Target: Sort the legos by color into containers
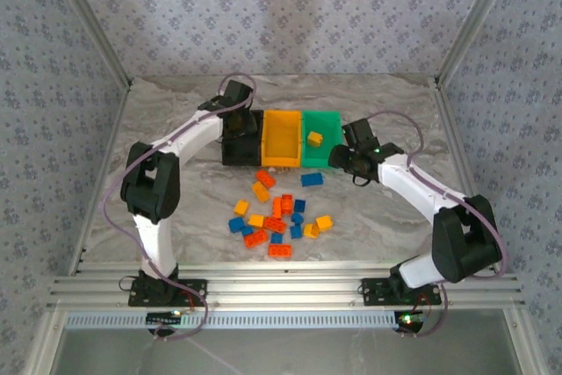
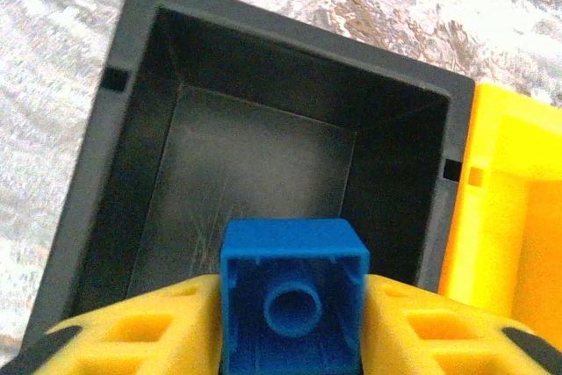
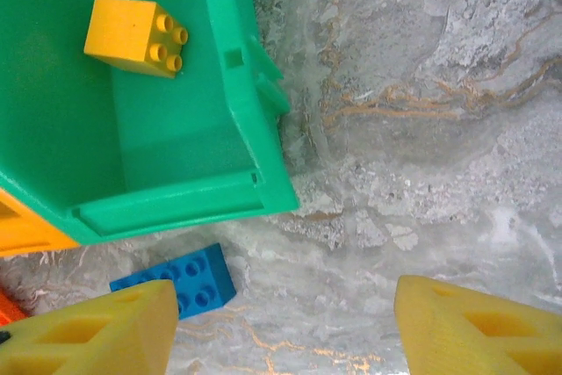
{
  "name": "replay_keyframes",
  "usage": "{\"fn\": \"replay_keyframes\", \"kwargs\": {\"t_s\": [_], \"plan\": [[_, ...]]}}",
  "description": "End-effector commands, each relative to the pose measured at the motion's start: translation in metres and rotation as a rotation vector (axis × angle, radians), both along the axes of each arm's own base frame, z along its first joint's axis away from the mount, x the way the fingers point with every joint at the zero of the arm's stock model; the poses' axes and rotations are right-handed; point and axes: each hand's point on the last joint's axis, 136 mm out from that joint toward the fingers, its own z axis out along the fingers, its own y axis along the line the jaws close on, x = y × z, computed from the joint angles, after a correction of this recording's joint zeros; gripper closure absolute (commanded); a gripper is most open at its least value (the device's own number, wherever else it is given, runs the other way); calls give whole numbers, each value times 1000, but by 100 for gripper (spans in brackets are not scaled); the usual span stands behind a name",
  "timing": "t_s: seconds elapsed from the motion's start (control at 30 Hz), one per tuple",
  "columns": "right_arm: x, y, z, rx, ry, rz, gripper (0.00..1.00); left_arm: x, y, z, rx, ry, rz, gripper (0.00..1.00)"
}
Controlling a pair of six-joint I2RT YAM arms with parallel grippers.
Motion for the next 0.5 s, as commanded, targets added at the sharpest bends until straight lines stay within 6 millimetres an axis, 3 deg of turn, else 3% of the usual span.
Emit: {"fn": "replay_keyframes", "kwargs": {"t_s": [0.0,0.1,0.23,0.37,0.47], "plan": [[-12,5,1,37,7,23,31,3,-2,13,8,-10,-10,47],[-20,9,-1,47,26,52,31,1,-7,27,-19,-33,-18,37],[-33,18,-8,61,58,96,30,-8,-13,63,-70,-101,-37,25],[-45,29,-17,47,84,175,30,-34,-24,104,-154,-188,-85,1],[-51,36,-21,43,88,207,30,-62,-27,125,-185,-239,-123,1]]}}
